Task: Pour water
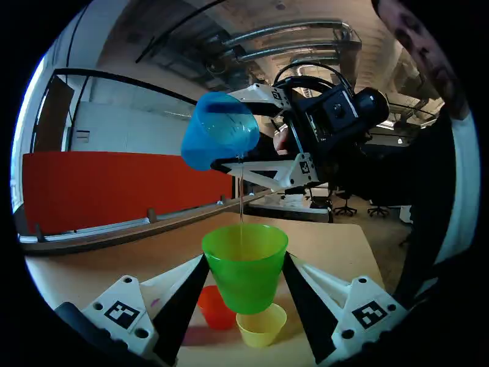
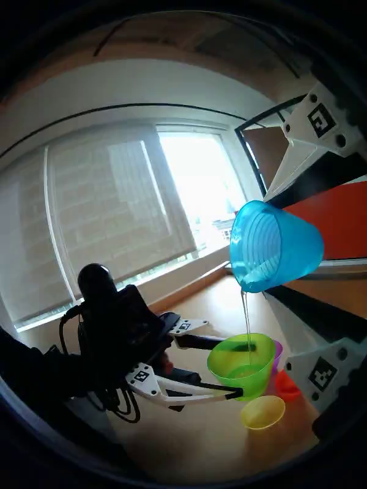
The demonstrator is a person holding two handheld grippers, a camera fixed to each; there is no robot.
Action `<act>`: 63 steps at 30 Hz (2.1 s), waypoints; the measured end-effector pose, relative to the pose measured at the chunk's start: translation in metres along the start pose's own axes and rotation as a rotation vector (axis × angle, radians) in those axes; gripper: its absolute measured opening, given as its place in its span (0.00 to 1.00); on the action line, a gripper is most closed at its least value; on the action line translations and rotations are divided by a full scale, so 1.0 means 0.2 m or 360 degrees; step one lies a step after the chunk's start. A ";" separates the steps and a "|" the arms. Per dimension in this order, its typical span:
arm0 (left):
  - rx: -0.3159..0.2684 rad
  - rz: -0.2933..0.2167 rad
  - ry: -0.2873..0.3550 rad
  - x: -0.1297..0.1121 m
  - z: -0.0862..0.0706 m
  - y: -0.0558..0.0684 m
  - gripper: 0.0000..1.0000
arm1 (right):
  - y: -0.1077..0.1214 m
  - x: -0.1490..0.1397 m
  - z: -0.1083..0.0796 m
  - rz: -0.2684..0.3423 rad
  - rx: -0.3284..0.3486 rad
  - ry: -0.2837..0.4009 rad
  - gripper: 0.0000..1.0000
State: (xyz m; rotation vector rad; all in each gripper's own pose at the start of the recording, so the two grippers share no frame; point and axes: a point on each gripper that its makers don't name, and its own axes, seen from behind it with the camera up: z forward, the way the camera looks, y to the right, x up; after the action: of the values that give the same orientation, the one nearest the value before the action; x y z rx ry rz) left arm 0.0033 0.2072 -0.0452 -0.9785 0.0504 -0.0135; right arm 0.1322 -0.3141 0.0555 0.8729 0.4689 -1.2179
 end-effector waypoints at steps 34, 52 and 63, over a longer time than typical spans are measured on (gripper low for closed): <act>0.0015 0.0000 0.0007 -0.01 0.00 -0.01 0.84 | -0.02 0.01 0.00 -0.0057 0.0003 -0.0007 0.88; 0.0013 0.0019 -0.0005 -0.01 0.01 0.00 0.84 | -0.01 0.02 -0.01 -0.0107 0.0000 -0.0012 0.88; 0.0012 0.0027 -0.0002 0.00 0.01 0.01 0.84 | -0.01 0.02 -0.01 -0.0128 0.0001 -0.0013 0.88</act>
State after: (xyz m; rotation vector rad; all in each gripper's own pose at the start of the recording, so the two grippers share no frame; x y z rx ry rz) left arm 0.0028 0.2099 -0.0458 -0.9705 0.0578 0.0026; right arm 0.1308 -0.3145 0.0506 0.8562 0.5012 -1.2947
